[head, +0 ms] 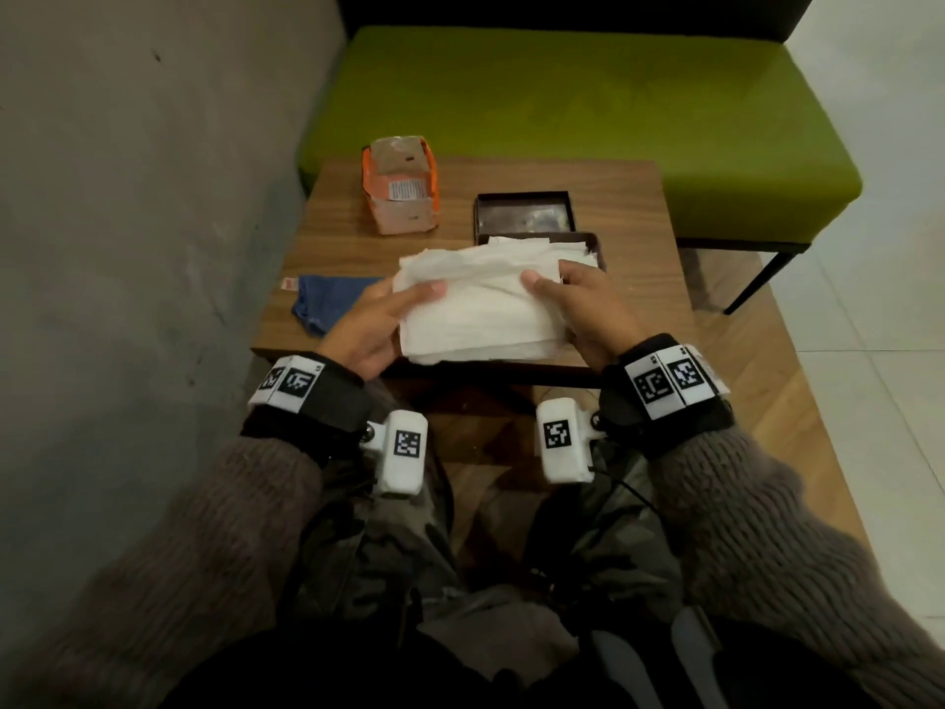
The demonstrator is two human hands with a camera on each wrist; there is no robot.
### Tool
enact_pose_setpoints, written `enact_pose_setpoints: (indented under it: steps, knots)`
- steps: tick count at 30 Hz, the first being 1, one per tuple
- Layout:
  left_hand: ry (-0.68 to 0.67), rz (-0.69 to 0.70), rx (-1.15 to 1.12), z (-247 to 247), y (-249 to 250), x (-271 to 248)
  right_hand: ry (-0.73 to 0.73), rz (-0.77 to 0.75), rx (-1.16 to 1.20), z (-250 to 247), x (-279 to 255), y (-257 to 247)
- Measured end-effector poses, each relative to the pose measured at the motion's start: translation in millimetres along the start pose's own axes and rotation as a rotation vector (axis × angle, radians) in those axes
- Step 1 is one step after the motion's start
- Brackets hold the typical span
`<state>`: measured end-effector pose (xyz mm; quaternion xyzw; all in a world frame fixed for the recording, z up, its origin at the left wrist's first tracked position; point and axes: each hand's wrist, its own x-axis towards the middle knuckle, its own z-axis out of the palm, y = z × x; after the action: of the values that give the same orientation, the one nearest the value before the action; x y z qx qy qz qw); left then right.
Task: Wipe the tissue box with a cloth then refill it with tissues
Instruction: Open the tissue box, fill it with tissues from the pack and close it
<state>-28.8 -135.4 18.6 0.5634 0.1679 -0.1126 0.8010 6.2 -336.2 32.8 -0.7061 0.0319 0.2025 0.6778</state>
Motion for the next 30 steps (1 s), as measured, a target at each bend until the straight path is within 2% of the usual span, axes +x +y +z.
enact_pose_setpoints:
  steps: [3, 8, 10, 14, 20, 27, 30]
  knots:
    - [0.014, 0.009, -0.162, 10.0, -11.5, -6.2, 0.004, 0.008, 0.068, 8.3, -1.0, 8.5]
    - [0.065, 0.119, -0.2, 22.8, -20.4, -8.7, 0.044, 0.029, 0.101, 12.4, -6.5, 14.3]
    - [0.081, 0.113, -0.189, 23.0, -20.3, -7.4, 0.038, 0.053, 0.123, 7.8, -6.6, 17.7]
    - [0.056, 0.056, -0.086, 32.0, -26.0, -5.7, -0.036, 0.042, 0.035, 6.5, -10.1, 19.6]
    - [0.097, 0.086, 0.09, 27.3, -25.4, 1.0, 0.025, 0.001, -0.074, -21.4, -1.2, 18.6]
    - [0.221, 0.209, 0.313, 44.6, -3.6, 42.2, 0.257, -0.115, -0.255, -47.3, 27.3, 5.9]
    - [0.262, 0.282, 0.432, 50.3, 3.3, 72.8, 0.288, -0.14, -0.337, -55.7, 45.5, -2.6]
